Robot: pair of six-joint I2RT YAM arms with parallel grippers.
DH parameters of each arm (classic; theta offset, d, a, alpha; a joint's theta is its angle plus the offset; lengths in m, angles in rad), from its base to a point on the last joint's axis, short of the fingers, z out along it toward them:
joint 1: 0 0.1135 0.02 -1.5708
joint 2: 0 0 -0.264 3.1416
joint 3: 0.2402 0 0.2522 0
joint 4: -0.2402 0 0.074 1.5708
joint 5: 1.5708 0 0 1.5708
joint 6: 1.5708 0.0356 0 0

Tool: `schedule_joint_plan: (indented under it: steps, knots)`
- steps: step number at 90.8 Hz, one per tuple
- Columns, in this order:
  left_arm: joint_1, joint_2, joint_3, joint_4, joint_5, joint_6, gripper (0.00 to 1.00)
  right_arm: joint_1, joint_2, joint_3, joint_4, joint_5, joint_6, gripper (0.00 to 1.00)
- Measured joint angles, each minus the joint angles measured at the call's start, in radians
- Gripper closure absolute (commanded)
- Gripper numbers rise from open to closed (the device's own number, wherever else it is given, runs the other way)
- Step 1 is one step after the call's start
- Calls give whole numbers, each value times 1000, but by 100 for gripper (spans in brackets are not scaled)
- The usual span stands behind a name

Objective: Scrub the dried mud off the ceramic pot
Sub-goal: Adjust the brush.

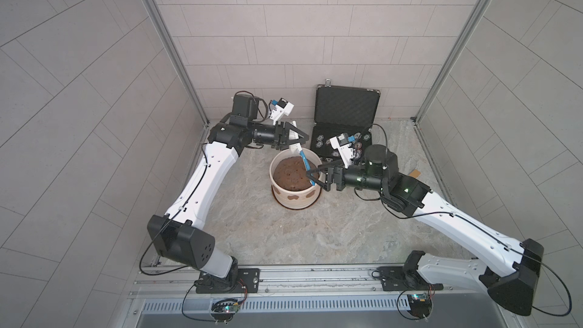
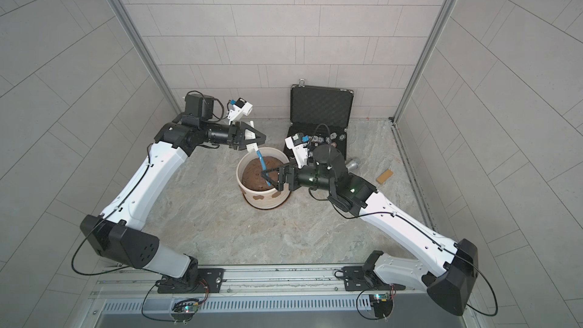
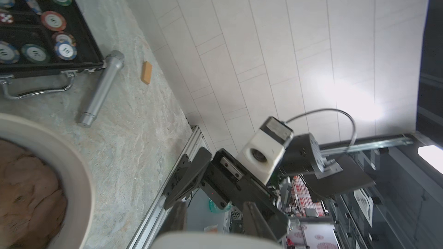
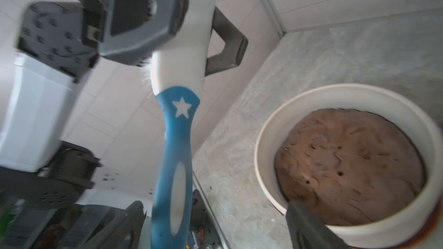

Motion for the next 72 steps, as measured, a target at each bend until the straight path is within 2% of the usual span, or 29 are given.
schedule_joint_plan:
  steps: [12,21,29,39,51,60,66,69,72]
  knots:
    - [0,-11,52,-32,104,85,92,-6,52,-51,362,-173,227,5]
    - [0,-42,68,-66,154,154,92,27,113,-49,550,-233,333,7]
    - [0,-67,69,-88,199,203,92,64,163,-37,688,-271,406,13]
    - [0,-76,69,-101,228,238,92,96,221,-16,849,-302,489,30]
    - [0,-76,69,-116,258,271,92,105,259,9,962,-313,559,38]
    - [0,-82,71,-126,277,284,92,116,277,24,969,-323,571,59]
    - [0,-91,71,-137,289,294,91,127,290,35,964,-328,574,68]
    - [-1,-96,71,-142,298,298,89,133,294,39,962,-330,575,74]
    - [-1,-99,71,-145,306,299,83,138,298,42,962,-331,572,80]
